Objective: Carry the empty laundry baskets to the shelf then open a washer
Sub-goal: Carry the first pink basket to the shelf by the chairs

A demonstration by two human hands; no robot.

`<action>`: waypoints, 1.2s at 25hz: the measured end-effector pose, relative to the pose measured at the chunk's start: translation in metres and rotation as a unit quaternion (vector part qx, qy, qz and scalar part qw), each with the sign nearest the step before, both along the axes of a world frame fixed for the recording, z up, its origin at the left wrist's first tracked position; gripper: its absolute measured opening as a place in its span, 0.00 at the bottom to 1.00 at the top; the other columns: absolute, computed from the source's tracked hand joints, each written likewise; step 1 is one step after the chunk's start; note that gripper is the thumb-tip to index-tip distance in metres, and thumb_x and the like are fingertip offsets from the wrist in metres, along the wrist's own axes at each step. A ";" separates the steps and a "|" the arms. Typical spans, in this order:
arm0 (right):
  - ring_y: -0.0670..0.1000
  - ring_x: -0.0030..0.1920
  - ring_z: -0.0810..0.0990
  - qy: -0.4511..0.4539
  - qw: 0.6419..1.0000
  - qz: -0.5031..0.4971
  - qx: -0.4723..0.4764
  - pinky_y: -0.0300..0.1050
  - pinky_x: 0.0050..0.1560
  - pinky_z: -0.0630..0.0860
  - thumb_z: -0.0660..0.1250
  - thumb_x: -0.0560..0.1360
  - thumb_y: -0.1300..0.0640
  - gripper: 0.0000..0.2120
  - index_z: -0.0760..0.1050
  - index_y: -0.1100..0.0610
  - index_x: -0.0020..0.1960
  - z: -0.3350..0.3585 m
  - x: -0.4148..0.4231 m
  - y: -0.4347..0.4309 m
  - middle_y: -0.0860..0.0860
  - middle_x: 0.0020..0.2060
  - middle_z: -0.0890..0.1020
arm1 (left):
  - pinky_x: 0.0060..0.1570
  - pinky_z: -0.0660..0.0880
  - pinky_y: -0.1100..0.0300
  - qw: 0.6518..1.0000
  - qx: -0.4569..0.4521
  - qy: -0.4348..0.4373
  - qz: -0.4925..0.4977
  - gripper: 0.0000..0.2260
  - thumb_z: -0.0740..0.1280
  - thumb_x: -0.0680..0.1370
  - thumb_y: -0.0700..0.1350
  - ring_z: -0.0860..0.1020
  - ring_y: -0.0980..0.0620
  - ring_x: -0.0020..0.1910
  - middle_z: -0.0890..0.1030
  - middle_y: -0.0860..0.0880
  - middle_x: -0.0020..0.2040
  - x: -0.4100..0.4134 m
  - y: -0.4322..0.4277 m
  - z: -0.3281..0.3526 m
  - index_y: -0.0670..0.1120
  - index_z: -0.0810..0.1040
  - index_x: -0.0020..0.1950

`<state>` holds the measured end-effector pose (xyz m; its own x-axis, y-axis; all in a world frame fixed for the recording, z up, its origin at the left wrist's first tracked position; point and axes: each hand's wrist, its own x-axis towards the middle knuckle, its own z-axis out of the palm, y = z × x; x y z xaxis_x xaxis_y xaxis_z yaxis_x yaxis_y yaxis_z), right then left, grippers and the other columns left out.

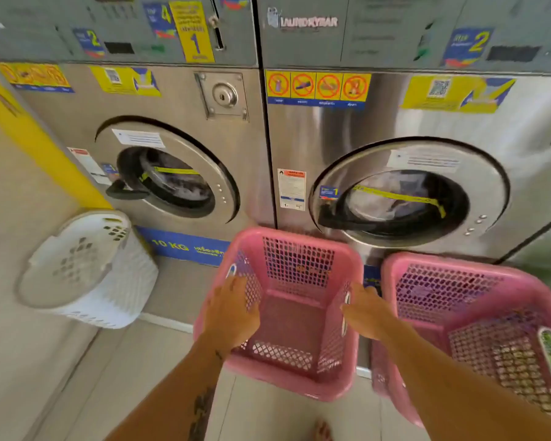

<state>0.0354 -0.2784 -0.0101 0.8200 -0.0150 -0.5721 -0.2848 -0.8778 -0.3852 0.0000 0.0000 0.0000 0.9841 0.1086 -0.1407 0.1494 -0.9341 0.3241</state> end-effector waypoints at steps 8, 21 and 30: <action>0.65 0.67 0.67 -0.096 0.991 -0.092 0.025 0.66 0.58 0.76 0.62 0.71 0.65 0.41 0.47 0.45 0.77 -0.099 0.021 0.006 0.58 0.69 0.63 | 0.62 0.67 0.47 0.998 0.061 -0.002 -0.009 0.39 0.67 0.68 0.48 0.65 0.43 0.67 0.61 0.48 0.73 0.067 0.055 -0.106 0.54 0.56 0.77; 0.67 0.64 0.72 -0.207 0.972 -0.083 -0.078 0.57 0.45 0.78 0.65 0.68 0.68 0.46 0.44 0.51 0.79 -0.164 0.009 0.021 0.57 0.76 0.54 | 0.64 0.69 0.39 0.990 0.052 -0.109 -0.075 0.41 0.68 0.65 0.32 0.63 0.34 0.71 0.56 0.39 0.78 0.071 0.113 -0.201 0.45 0.59 0.77; 0.66 0.64 0.73 -0.141 0.982 -0.107 -0.068 0.58 0.49 0.77 0.63 0.65 0.71 0.47 0.47 0.52 0.79 -0.142 -0.127 0.071 0.54 0.74 0.57 | 0.57 0.76 0.42 0.997 -0.025 -0.032 -0.063 0.41 0.65 0.65 0.31 0.68 0.40 0.70 0.55 0.48 0.79 -0.061 0.167 -0.175 0.50 0.59 0.77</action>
